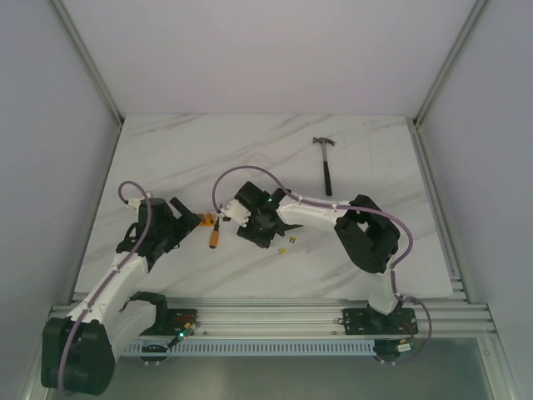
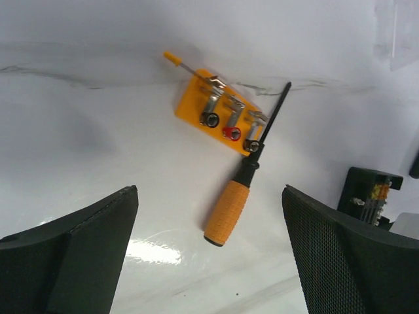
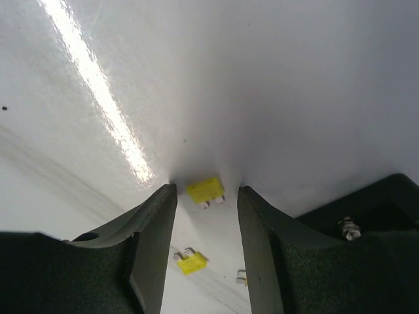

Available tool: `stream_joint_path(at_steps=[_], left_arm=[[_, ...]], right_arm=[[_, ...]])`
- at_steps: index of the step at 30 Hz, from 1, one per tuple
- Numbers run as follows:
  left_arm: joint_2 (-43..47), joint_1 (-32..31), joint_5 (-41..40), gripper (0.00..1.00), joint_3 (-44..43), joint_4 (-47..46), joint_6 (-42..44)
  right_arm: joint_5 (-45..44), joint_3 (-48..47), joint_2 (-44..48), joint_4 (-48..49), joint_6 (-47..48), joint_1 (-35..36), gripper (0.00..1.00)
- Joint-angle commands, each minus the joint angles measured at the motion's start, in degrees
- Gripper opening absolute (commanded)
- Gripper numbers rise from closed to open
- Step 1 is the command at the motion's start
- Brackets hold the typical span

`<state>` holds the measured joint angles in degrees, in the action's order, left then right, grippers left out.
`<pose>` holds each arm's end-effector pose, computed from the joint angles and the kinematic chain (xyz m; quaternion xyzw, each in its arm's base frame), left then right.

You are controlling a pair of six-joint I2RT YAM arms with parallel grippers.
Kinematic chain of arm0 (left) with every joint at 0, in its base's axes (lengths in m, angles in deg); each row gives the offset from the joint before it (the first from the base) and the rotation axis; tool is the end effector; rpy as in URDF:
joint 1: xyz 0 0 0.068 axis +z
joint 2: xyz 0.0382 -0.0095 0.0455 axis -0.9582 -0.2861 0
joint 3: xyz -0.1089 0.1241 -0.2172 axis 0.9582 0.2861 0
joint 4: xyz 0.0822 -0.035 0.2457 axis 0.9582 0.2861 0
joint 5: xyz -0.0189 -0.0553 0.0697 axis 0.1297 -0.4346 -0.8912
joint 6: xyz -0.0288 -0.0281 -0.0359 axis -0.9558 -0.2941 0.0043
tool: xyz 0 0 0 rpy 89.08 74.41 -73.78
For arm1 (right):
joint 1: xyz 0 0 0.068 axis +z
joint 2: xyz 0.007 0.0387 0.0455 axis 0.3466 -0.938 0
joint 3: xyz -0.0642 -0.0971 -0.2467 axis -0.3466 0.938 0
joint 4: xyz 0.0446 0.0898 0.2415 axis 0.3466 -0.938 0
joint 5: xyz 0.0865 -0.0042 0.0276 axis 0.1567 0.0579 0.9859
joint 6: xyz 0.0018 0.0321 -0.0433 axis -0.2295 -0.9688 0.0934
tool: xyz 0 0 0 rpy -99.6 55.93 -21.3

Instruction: Snap on the fuse box

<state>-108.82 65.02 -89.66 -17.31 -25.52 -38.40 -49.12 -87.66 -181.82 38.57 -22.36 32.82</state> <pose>0.1902 -0.0279 0.1931 -0.3200 0.8440 -0.2077 0.3769 0.2386 0.3248 0.1676 -0.5865 0.7789 0.1185 0.1880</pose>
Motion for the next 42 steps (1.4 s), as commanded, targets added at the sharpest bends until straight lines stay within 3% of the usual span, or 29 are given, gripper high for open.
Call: stream_joint_path(at_steps=[1,10,27,32,42], left_arm=[[1.31,1.68,0.40,1.00,0.30,3.03,2.07],[-0.12,1.77,1.52,1.00,-0.81,2.88,2.81],[-1.22,1.69,4.69,1.00,-1.00,1.51,3.26],[-1.10,1.11,7.05,1.00,-0.98,-0.01,4.28],[-1.63,-5.67,6.11,1.00,-1.03,-5.00,3.67]], right_arm=[[-0.06,-3.02,-2.53,-2.39,2.28,0.42,0.48],[-2.51,-3.29,-4.42,-3.67,1.63,0.34,0.36],[-4.75,-4.16,-6.40,-7.24,-4.29,-0.63,0.28],[-5.84,-4.30,-4.85,-6.50,-8.99,-0.75,0.19],[-11.38,-3.62,0.31,-3.16,-26.85,-2.53,0.18]])
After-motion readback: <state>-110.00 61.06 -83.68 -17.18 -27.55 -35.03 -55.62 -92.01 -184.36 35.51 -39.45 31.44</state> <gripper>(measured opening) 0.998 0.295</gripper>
